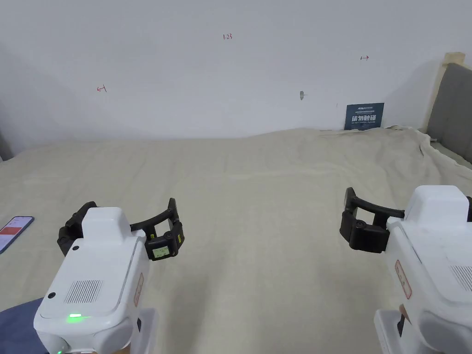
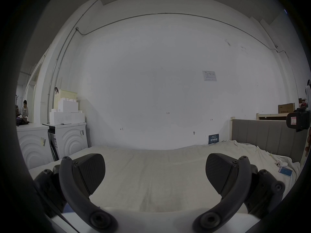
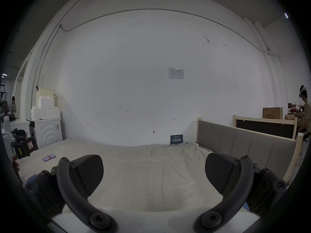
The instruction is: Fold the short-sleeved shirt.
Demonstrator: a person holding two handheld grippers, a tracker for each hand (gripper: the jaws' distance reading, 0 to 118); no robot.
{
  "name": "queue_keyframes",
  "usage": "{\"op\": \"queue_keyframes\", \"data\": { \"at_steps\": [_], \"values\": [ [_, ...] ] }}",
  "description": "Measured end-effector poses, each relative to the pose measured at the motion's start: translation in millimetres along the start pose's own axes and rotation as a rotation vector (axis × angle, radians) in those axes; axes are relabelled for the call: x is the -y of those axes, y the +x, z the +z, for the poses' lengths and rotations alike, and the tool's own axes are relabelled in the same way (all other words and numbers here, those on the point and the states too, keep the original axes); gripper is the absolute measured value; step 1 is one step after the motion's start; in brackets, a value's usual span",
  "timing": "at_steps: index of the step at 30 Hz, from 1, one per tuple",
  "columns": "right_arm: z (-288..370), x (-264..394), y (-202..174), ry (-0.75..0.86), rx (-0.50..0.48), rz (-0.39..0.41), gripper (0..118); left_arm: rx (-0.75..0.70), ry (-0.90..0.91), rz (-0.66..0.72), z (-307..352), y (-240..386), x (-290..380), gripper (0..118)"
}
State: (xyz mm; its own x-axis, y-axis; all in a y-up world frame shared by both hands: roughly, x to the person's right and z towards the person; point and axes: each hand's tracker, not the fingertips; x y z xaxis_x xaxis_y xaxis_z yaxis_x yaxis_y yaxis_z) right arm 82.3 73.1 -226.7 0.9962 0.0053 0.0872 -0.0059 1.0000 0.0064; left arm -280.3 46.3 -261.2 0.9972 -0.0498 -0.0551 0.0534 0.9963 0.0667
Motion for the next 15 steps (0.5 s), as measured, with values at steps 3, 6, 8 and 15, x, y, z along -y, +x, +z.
{"op": "queue_keyframes", "data": {
  "at_steps": [3, 6, 8, 15],
  "values": [
    [-0.1, 1.4, 0.2, -0.004, -0.001, 0.003, 118, 0.001, -0.001, -0.004, -0.2, 0.3, 1.0, 118],
    [0.5, 2.1, 0.3, -0.007, 0.0, 0.005, 118, 0.001, -0.001, -0.005, 0.6, 0.6, 1.6, 118],
    [0.9, 2.1, 0.4, -0.007, 0.001, 0.005, 118, 0.004, 0.001, -0.005, 1.3, 0.4, 1.7, 118],
    [1.7, 0.8, 1.0, -0.001, 0.004, 0.007, 118, 0.005, 0.001, -0.008, 2.0, 1.3, 1.2, 118]
  ]
}}
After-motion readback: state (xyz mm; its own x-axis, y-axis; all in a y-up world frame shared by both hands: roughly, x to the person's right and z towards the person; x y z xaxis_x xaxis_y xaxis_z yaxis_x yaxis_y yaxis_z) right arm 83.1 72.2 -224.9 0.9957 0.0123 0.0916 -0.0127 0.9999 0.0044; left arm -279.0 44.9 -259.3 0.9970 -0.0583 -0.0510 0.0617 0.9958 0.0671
